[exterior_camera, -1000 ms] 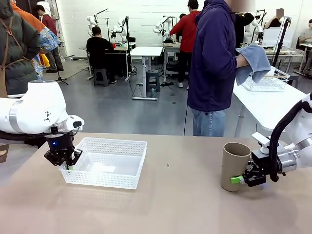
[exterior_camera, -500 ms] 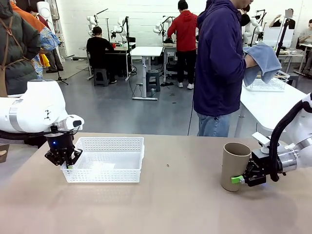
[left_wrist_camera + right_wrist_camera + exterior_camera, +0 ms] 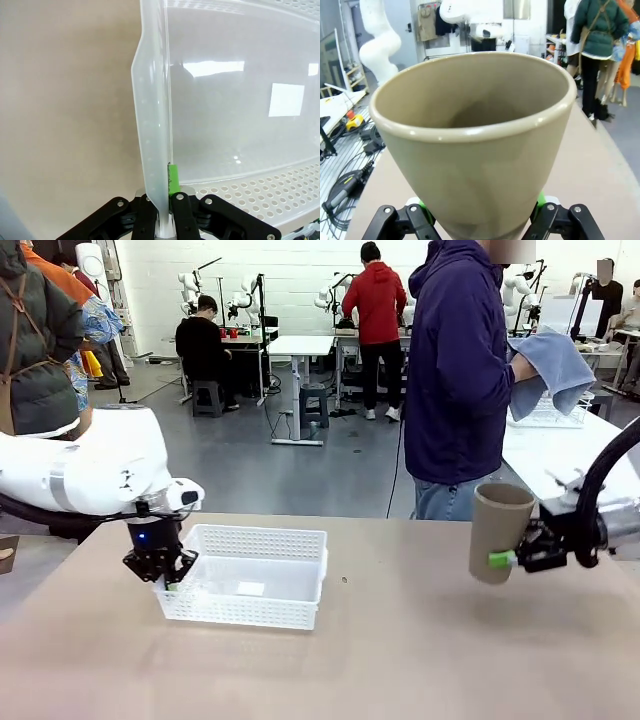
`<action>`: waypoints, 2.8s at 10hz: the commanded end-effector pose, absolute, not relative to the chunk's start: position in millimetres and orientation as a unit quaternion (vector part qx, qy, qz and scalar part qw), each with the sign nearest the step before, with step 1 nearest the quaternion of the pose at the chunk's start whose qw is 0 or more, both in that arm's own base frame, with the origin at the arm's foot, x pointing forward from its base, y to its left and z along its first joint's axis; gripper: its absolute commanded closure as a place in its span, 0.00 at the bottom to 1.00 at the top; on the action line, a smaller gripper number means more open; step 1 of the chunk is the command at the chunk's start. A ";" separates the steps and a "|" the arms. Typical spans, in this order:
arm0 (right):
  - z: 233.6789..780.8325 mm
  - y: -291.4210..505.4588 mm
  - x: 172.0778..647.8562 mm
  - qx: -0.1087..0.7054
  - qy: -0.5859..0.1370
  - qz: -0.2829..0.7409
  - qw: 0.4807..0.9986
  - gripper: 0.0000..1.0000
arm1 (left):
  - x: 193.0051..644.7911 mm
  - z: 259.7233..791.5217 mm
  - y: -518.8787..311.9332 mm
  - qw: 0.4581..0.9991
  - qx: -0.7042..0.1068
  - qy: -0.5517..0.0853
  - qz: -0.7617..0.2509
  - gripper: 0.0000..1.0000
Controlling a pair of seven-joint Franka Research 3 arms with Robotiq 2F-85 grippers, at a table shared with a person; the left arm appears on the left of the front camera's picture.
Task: Clean and organize the cups into the basket.
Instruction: Pick up the Organizing basket and move it to the center of the table, then pick up the Reusable plastic cup from the right side of the table and place it inside the Organizing basket.
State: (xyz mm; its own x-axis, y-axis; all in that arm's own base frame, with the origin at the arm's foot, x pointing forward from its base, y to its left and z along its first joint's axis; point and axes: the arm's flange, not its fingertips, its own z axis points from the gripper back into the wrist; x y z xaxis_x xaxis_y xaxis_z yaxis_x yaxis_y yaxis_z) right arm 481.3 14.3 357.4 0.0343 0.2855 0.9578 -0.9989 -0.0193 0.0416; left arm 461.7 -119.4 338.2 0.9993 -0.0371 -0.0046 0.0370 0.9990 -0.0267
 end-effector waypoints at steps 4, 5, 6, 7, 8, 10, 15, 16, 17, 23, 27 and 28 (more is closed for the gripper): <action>408.1 13.6 479.0 0.424 -0.432 0.554 0.572 1.00 | 467.8 347.6 -230.1 0.999 -0.008 -0.024 0.036 1.00; 408.1 13.6 479.0 0.424 -0.432 0.554 0.572 1.00 | 468.8 348.0 -251.2 0.999 -0.002 -0.031 0.030 1.00; 408.1 13.6 479.0 0.424 -0.432 0.554 0.572 1.00 | 471.3 347.2 -273.0 0.999 0.001 -0.037 0.027 1.00; 408.1 13.6 479.0 0.424 -0.432 0.554 0.572 1.00 | 473.6 345.4 -289.5 0.999 0.001 -0.038 0.023 1.00; 408.1 13.6 479.0 0.424 -0.432 0.554 0.572 1.00 | 476.5 343.3 -302.6 0.999 0.004 -0.034 0.020 1.00; 408.1 13.6 479.0 0.424 -0.432 0.554 0.572 1.00 | 482.3 341.0 -306.0 0.999 0.003 -0.031 0.038 1.00; 436.8 64.4 497.3 0.395 -0.361 0.616 0.578 0.19 | 474.5 342.3 -304.3 0.999 -0.012 -0.028 0.011 1.00; 453.9 94.9 510.9 0.383 -0.328 0.634 0.587 0.19 | 474.5 342.3 -304.3 0.999 -0.012 -0.028 0.011 1.00; 465.3 120.5 522.0 0.370 -0.291 0.647 0.600 0.19 | 474.5 342.3 -304.3 0.999 -0.012 -0.028 0.011 1.00; 453.5 219.9 548.2 0.217 -0.098 0.704 0.669 0.19 | 474.5 342.3 -304.3 0.999 -0.012 -0.028 0.011 1.00; 418.0 247.8 547.5 0.163 -0.072 0.736 0.653 0.19 | 474.5 342.3 -304.3 0.999 -0.012 -0.028 0.011 1.00; 408.1 251.0 552.4 0.155 -0.068 0.738 0.653 0.19 | 474.5 342.3 -304.3 0.999 -0.012 -0.028 0.011 1.00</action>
State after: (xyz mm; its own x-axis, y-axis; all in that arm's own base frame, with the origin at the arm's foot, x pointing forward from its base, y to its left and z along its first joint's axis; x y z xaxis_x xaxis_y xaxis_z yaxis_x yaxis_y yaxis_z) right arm 541.4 245.8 415.0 -0.1133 0.9257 0.3610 -0.9784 -0.1672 0.1218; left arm 476.5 -303.4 342.6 0.9980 0.0280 0.0567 -0.0264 0.9993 -0.0278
